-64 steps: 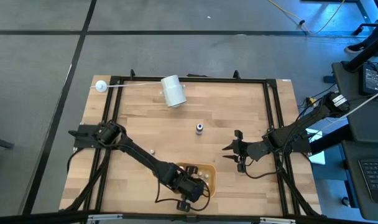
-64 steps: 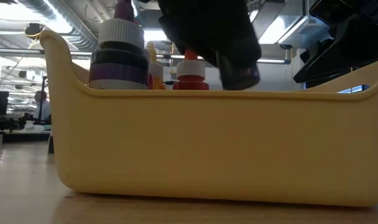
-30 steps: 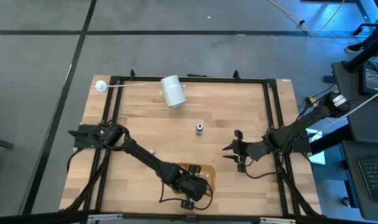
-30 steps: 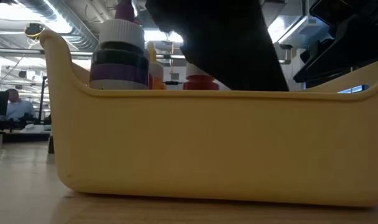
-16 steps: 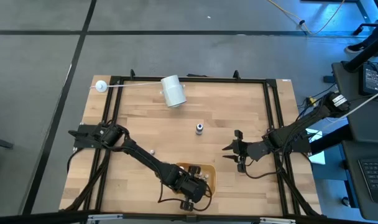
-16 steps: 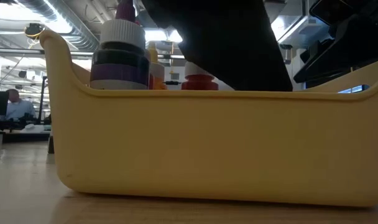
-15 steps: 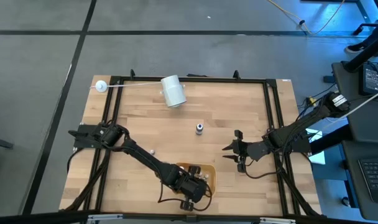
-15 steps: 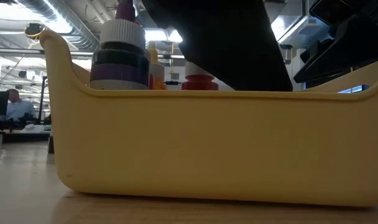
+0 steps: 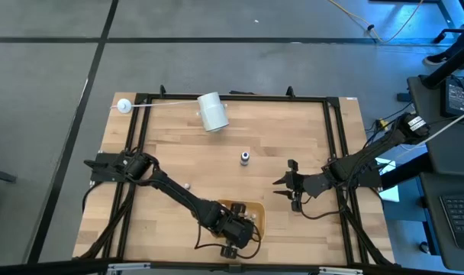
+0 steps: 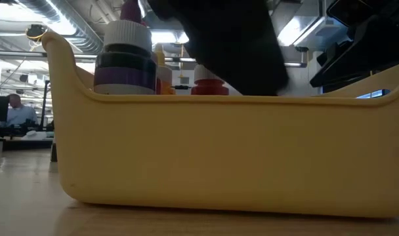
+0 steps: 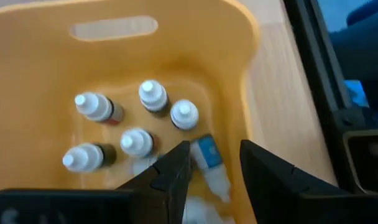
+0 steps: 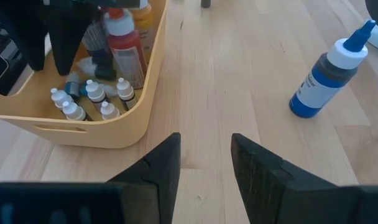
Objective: Pick & Place food coloring
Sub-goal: Put the big blue food coloring bottle into the yellow bin
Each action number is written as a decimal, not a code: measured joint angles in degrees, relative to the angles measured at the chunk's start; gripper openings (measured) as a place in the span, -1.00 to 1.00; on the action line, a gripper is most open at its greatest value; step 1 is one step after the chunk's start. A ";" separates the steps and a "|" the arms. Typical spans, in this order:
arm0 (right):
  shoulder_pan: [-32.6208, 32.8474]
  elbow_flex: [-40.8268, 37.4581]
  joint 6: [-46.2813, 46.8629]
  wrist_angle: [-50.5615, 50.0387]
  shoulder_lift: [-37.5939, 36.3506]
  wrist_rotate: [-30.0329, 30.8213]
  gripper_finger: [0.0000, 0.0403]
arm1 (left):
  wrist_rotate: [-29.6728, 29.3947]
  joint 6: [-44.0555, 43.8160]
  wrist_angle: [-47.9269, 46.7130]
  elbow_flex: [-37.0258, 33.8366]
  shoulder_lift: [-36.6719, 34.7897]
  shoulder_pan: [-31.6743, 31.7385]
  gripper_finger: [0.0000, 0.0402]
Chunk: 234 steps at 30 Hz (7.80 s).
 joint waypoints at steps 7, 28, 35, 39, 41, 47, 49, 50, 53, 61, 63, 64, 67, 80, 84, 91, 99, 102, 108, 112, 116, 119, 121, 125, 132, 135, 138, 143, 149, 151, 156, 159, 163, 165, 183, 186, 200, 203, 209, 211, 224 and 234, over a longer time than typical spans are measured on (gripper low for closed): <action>0.00 0.00 0.00 0.66 0.00 0.00 -0.28 | -0.99 4.45 -6.05 1.22 -8.21 0.87 -0.33; -2.63 0.00 -4.55 11.11 0.00 -0.45 -0.25 | 1.64 16.16 56.95 -62.50 -54.96 6.10 -0.34; -2.60 0.00 -17.28 12.21 0.00 -1.95 0.04 | -7.21 20.11 69.54 -79.90 -69.80 6.12 -0.34; -2.58 0.00 -15.15 11.87 0.00 -2.73 0.16 | -12.88 19.30 69.20 -85.22 -75.94 6.10 -0.35; -2.60 0.00 -15.07 12.00 0.00 -4.15 0.20 | -14.21 19.77 69.07 -86.76 -77.91 6.10 -0.35; -2.58 0.02 -13.52 14.87 -0.02 -4.70 0.23 | -15.11 20.17 69.15 -88.03 -80.91 6.10 -0.35; -2.69 0.02 -11.57 14.45 -0.02 -2.52 0.23 | -15.05 20.17 68.94 -88.03 -80.95 6.10 -0.36; -2.96 0.02 -10.67 14.31 0.00 -0.87 0.23 | -15.03 20.17 68.94 -88.03 -80.94 6.10 -0.35; -5.60 0.25 -10.41 14.79 -0.01 1.31 0.23 | -15.03 20.17 68.23 -88.03 -80.81 6.10 -0.34; -20.19 7.62 -9.05 6.89 7.09 -10.09 0.15 | -22.01 16.39 68.15 -88.03 -80.81 6.10 -0.34; -23.18 9.56 -9.43 5.47 9.70 -13.14 0.14 | -24.89 17.61 67.66 -88.03 -80.81 6.11 -0.34; -24.33 10.47 -10.15 4.26 10.89 -13.62 0.13 | -25.63 18.45 67.55 -88.03 -80.78 6.12 -0.34; -26.61 12.89 -12.09 3.09 13.57 -13.60 0.12 | -25.55 18.77 67.28 -88.03 -80.78 6.12 -0.33; -29.14 14.47 -13.63 2.54 16.11 -13.55 0.12 | -39.56 9.17 69.37 -88.01 -81.22 6.25 -0.35; -29.14 14.47 -13.51 2.00 16.11 -13.55 0.12 | -40.49 10.87 68.82 -88.01 -81.17 6.26 -0.35; -29.14 14.47 -13.55 1.91 16.11 -14.07 0.12 | -40.17 11.08 68.62 -88.01 -81.15 6.25 -0.36; -29.14 14.47 -16.44 1.89 16.11 -12.46 0.12 | -40.17 11.08 68.61 -88.01 -81.15 6.25 -0.33; -29.14 14.47 -16.76 1.89 16.11 -12.46 0.12 | -40.17 11.08 68.61 -88.01 -81.15 6.25 -0.33; -29.14 14.47 -16.32 1.87 16.11 -12.44 0.12 | -40.17 11.08 68.61 -88.01 -81.15 6.25 -0.34; -29.12 14.47 -18.67 1.44 16.09 -13.57 0.12 | -40.17 11.08 68.61 -88.01 -81.15 6.25 -0.33; -29.14 14.47 -19.78 1.39 16.09 -13.22 0.12 | -40.17 11.08 68.61 -88.01 -81.15 6.25 -0.34; -29.56 14.47 -21.15 1.71 16.09 -13.17 0.12 | -40.17 11.08 68.61 -88.01 -81.15 6.25 -0.35; -29.87 14.47 -21.41 2.31 16.34 -13.31 0.12 | -40.17 11.09 68.61 -88.01 -81.15 6.25 -0.35; -30.37 14.45 -21.48 4.92 19.17 -13.97 0.12 | -40.17 11.09 68.61 -88.01 -81.15 6.25 -0.35; -30.68 14.45 -22.41 9.12 24.97 -15.17 0.12 | -40.17 11.08 68.57 -88.01 -81.15 6.25 -0.36; -31.10 14.45 -22.38 10.49 26.02 -15.13 0.12 | -40.17 11.10 68.57 -88.01 -81.18 6.25 -0.34; -31.06 14.45 -22.68 12.87 26.28 -15.24 0.12 | -40.17 11.10 68.57 -88.01 -81.15 6.25 -0.33; -32.03 14.45 -22.40 13.97 26.27 -17.18 0.11 | -40.17 11.10 68.59 -88.01 -81.18 6.25 -0.34; -33.49 14.45 -21.27 13.96 27.26 -20.06 -0.16 | -40.17 11.10 68.59 -88.01 -81.17 6.26 -0.35; -33.68 14.47 -21.33 13.94 27.45 -20.17 -0.30 | -40.17 11.10 68.59 -88.01 -81.18 6.25 -0.36; -33.64 14.56 -22.23 14.45 27.78 -20.22 -0.40 | -40.17 11.10 68.57 -88.01 -81.15 6.26 -0.34; -33.00 14.40 -22.57 13.91 26.53 -19.87 -0.40 | -40.17 11.10 68.59 -88.01 -81.16 6.25 -0.33; -30.34 17.09 -21.06 9.36 21.53 -19.32 -0.40 | -40.17 11.10 68.58 -88.01 -81.17 6.25 -0.33; -27.79 19.15 -20.72 5.86 19.03 -19.30 -0.40 | -40.17 11.10 68.59 -88.01 -81.17 6.25 -0.34; 0.94 27.50 -9.41 0.30 19.24 -4.77 -0.40 | -40.17 11.10 68.14 -88.01 -81.15 6.27 -0.35; 2.54 27.50 -12.14 5.50 22.15 -4.51 -0.40 | -40.17 11.10 68.13 -88.01 -81.18 6.25 -0.35; 3.36 27.52 -15.07 17.87 34.98 -4.47 -0.40 | -40.26 11.11 66.16 -87.99 -81.17 6.27 -0.33; 3.11 27.52 -15.26 18.67 36.46 -4.49 -0.40 | -40.48 11.12 65.42 -87.99 -81.15 6.27 -0.34; 2.27 27.54 -15.34 18.42 38.68 -4.66 -0.40 | -40.58 11.55 65.17 -87.99 -81.15 6.27 -0.33; 2.21 27.52 -16.12 18.36 39.15 -4.59 -0.40 | -40.58 12.74 65.10 -87.99 -81.15 6.25 -0.33; 1.04 27.52 -14.93 16.89 39.52 -7.41 -0.40 | -40.58 13.66 64.24 -87.99 -81.15 6.26 -0.35; -0.92 27.68 -12.15 18.12 41.48 -8.98 0.05 | -40.50 13.66 64.11 -87.99 -81.15 6.26 -0.34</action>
